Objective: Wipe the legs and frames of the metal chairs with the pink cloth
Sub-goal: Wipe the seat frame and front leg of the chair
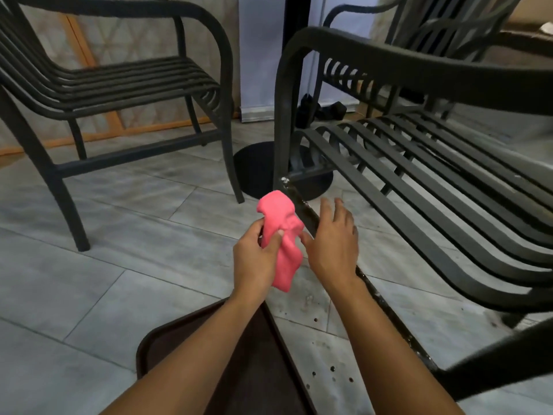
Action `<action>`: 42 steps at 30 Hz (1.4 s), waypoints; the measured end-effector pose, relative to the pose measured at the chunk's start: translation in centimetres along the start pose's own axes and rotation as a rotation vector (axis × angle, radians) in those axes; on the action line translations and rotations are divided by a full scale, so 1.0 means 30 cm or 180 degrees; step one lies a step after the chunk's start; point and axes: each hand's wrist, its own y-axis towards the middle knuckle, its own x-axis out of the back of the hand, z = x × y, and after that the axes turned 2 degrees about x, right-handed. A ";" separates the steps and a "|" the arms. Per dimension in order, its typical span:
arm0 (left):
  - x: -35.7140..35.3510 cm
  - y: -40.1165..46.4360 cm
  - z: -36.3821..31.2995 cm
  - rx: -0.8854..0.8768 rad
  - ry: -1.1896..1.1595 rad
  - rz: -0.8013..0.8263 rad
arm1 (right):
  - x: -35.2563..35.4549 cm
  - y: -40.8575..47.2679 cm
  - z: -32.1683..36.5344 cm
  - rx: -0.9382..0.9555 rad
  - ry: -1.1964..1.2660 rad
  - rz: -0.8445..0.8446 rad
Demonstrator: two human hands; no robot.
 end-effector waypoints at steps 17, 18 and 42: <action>-0.080 0.338 0.028 -0.0500 0.0600 0.0102 | -0.008 0.045 -0.049 -0.0883 0.0066 0.0720; -0.085 0.357 0.025 -0.0626 0.0698 0.0068 | -0.006 0.044 -0.049 -0.0882 0.0070 0.0714; -0.183 0.463 -0.059 -0.1398 0.2833 0.0260 | 0.002 0.048 -0.059 -0.0694 0.0044 0.0568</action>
